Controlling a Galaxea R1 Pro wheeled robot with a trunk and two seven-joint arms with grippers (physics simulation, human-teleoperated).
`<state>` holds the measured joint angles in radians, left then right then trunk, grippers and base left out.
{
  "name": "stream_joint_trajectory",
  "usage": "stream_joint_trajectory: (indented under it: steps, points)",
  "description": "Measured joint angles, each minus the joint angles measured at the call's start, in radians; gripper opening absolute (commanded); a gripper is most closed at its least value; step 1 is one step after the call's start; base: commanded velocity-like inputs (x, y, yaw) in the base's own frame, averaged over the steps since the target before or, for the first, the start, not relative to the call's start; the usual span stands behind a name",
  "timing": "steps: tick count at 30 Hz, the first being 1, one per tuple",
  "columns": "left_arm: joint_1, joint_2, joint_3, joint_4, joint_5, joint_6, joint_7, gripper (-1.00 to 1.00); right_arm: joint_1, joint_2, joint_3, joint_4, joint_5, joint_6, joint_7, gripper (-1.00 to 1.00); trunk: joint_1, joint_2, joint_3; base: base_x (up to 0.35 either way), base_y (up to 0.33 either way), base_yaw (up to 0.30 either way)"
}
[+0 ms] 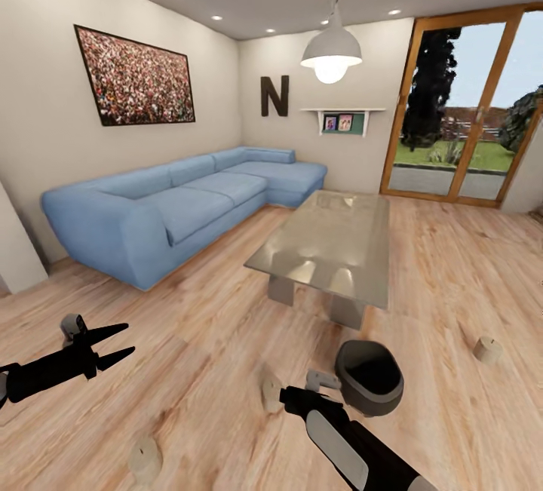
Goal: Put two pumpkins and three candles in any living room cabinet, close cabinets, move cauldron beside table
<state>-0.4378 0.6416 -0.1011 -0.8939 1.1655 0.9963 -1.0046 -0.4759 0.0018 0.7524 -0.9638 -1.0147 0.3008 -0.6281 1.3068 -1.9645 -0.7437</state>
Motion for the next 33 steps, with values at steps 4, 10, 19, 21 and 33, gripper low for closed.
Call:
stream_joint_trajectory:
  steps: [4,10,19,21,33]
  points:
    - [0.000,0.000,0.000,0.000,0.000,0.000,0.000,1.00,0.000,0.000,0.000,0.000,0.000,0.000,0.000,1.00,0.000,0.000,-0.002,0.236,0.152,-0.037]
    - [0.000,0.000,0.000,0.000,0.002,0.000,0.000,1.00,0.000,0.000,0.000,0.000,-0.001,0.000,0.000,1.00,0.000,0.000,-0.003,0.150,0.095,-0.005]
    - [0.000,0.000,0.000,0.003,0.004,0.000,-0.003,1.00,0.000,0.010,-0.010,0.007,-0.015,0.083,-0.022,1.00,0.000,0.000,-0.003,0.118,0.061,0.000]
    - [0.000,0.000,0.000,0.005,0.002,0.000,-0.025,1.00,-0.003,0.013,-0.030,0.007,-0.014,0.171,-0.045,1.00,0.000,0.000,-0.003,0.010,0.004,0.000]
    - [0.000,0.000,-0.002,0.011,-0.003,-0.001,-0.105,1.00,-0.084,0.075,-0.099,0.072,-0.016,0.268,-0.167,1.00,0.000,0.000,-0.003,0.001,0.000,0.000]
